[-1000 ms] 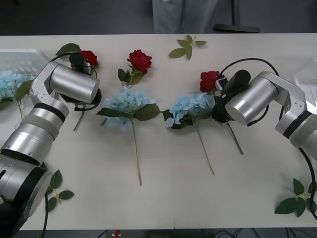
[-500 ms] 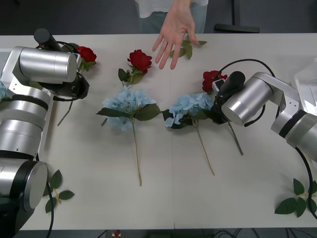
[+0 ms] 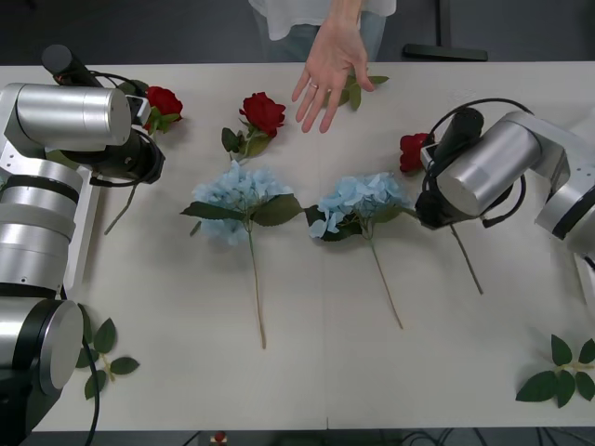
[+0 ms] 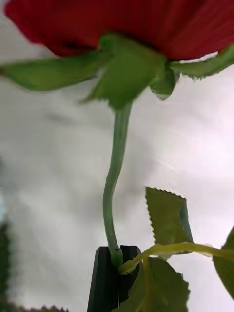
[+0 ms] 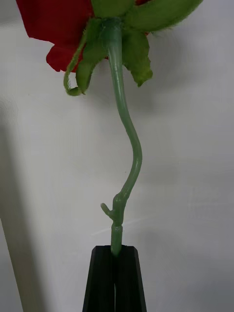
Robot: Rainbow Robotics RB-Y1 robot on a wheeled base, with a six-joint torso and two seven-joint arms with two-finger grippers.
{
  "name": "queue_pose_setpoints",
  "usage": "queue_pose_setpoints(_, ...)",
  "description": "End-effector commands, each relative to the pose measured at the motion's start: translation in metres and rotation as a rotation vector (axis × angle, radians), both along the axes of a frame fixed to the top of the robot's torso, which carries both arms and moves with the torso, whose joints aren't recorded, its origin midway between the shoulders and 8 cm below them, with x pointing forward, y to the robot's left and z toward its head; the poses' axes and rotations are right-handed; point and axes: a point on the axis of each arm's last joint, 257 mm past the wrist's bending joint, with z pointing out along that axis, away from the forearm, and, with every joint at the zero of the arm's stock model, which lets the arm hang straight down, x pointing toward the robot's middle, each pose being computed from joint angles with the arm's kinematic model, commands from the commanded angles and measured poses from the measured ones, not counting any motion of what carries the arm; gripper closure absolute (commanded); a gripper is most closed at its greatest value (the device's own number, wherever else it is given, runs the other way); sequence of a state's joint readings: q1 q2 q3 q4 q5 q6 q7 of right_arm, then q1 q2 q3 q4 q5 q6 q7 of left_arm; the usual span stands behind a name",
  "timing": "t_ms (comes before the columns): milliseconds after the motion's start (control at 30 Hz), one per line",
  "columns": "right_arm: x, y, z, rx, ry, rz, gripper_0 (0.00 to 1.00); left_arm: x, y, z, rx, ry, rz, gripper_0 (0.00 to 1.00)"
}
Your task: Place the red flowers into the right box and the blue flowers into the left box. If a person shows an open palm, hand one flower to the person first, then continue sorting.
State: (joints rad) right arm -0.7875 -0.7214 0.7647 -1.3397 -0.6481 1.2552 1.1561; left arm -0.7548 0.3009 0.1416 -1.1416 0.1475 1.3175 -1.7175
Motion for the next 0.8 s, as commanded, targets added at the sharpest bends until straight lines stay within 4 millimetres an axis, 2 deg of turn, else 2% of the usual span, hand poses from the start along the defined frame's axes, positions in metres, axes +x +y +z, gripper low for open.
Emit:
queue_pose_setpoints(33, 0.008, -0.034, 0.082, 0.017, -0.060, -0.029, 1.00, 0.003, 0.011, 0.013, 0.024, -0.022, 0.002, 1.00)
queue_pose_setpoints(167, -0.007, -0.048, 0.149, 0.070, -0.075, -0.021, 1.00, 0.003, 0.010, 0.013, 0.025, -0.022, 0.001, 1.00)
queue_pose_setpoints(200, -0.008, -0.049, 0.158, 0.080, -0.082, -0.018, 1.00, 0.003, 0.011, 0.014, 0.024, -0.022, 0.001, 1.00)
queue_pose_setpoints(233, -0.009, -0.048, 0.182, 0.104, -0.111, -0.001, 1.00, 0.002, 0.010, 0.013, 0.023, -0.021, 0.001, 1.00)
queue_pose_setpoints(267, -0.010, -0.048, 0.191, 0.108, -0.122, 0.015, 1.00, 0.003, 0.010, 0.014, 0.022, -0.022, 0.001, 1.00)
queue_pose_setpoints(367, -0.002, -0.043, 0.246, 0.142, -0.227, 0.096, 1.00, 0.003, 0.012, 0.014, 0.022, -0.023, 0.003, 1.00)
queue_pose_setpoints(400, -0.001, -0.041, 0.255, 0.150, -0.248, 0.112, 1.00, 0.003, 0.011, 0.013, 0.021, -0.022, 0.003, 1.00)
queue_pose_setpoints(467, 0.010, -0.032, 0.297, 0.189, -0.360, 0.165, 1.00, 0.002, 0.011, 0.013, 0.019, -0.021, 0.001, 1.00)
queue_pose_setpoints(600, 0.033, -0.006, 0.359, 0.305, -0.578, 0.231, 1.00, 0.004, 0.010, 0.014, 0.013, -0.027, 0.000, 1.00)
queue_pose_setpoints(800, 0.065, 0.035, 0.434, 0.422, -0.901, 0.331, 1.00, 0.004, 0.009, 0.015, 0.009, -0.030, -0.010, 1.00)
